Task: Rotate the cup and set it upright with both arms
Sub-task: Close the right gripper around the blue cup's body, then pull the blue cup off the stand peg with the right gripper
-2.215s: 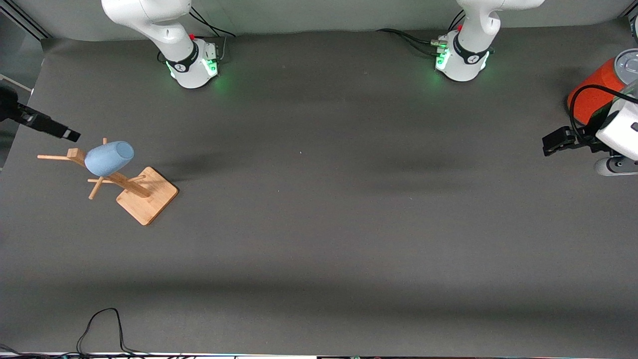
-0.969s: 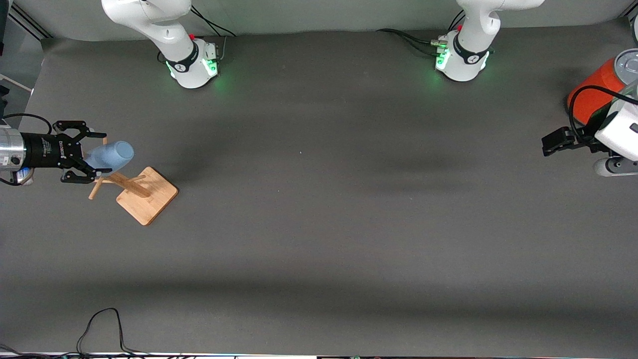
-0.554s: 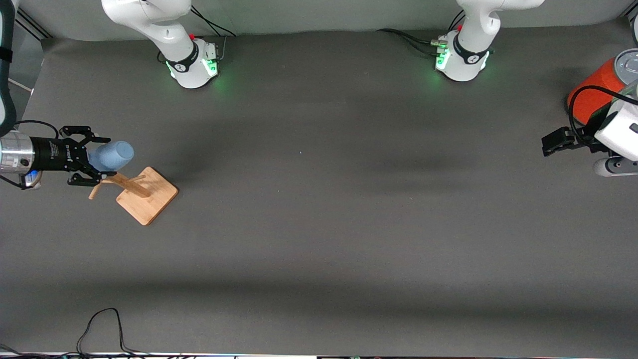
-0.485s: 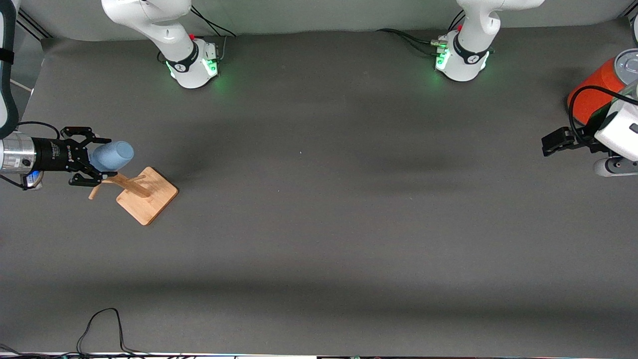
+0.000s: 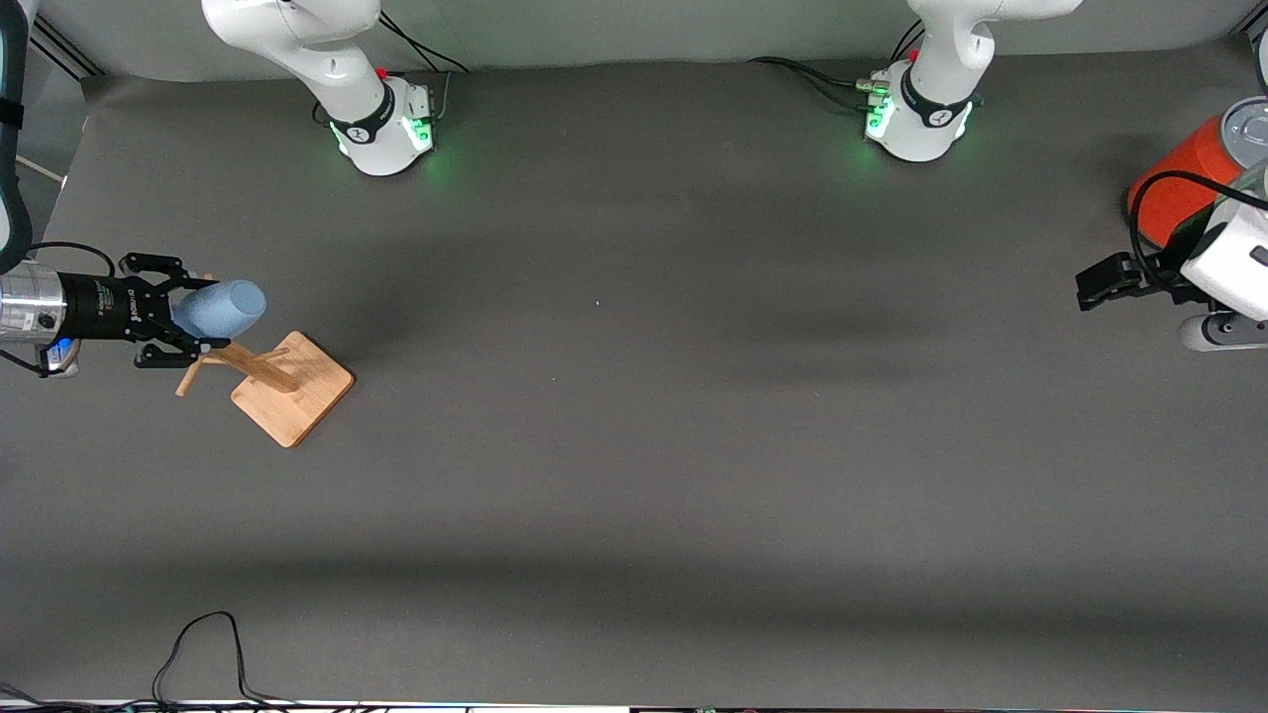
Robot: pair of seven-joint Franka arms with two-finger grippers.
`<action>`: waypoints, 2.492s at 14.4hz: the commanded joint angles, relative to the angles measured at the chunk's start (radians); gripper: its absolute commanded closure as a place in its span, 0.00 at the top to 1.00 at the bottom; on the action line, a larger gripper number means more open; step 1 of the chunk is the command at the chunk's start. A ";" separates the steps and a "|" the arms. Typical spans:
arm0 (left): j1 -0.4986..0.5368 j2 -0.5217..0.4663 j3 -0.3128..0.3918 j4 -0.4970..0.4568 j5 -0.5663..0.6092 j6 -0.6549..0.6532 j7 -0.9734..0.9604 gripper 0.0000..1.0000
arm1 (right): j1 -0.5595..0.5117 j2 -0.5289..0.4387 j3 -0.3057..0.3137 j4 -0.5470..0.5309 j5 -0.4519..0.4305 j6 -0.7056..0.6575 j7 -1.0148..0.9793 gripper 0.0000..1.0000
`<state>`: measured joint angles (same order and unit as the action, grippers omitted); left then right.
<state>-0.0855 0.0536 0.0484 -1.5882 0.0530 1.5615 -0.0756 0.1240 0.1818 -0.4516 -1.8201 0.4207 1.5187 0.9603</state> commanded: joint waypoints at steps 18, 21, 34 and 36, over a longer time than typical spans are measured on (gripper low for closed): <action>-0.011 -0.003 0.007 -0.009 0.013 0.012 0.010 1.00 | 0.014 -0.051 0.077 0.173 0.047 -0.077 0.112 0.62; -0.011 -0.003 0.007 -0.009 0.013 0.015 0.010 1.00 | 0.014 -0.053 0.131 0.198 0.076 -0.072 0.211 0.62; -0.011 0.003 0.007 -0.009 0.013 0.020 0.010 1.00 | 0.014 -0.035 0.577 0.232 -0.043 0.242 0.713 0.62; -0.011 0.003 0.007 -0.009 0.013 0.020 0.010 1.00 | 0.014 -0.021 0.657 0.231 -0.106 0.303 0.774 0.62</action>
<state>-0.0855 0.0607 0.0482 -1.5895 0.0536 1.5656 -0.0755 0.1435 0.1447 0.1372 -1.6010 0.3732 1.7711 1.6595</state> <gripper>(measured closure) 0.000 0.189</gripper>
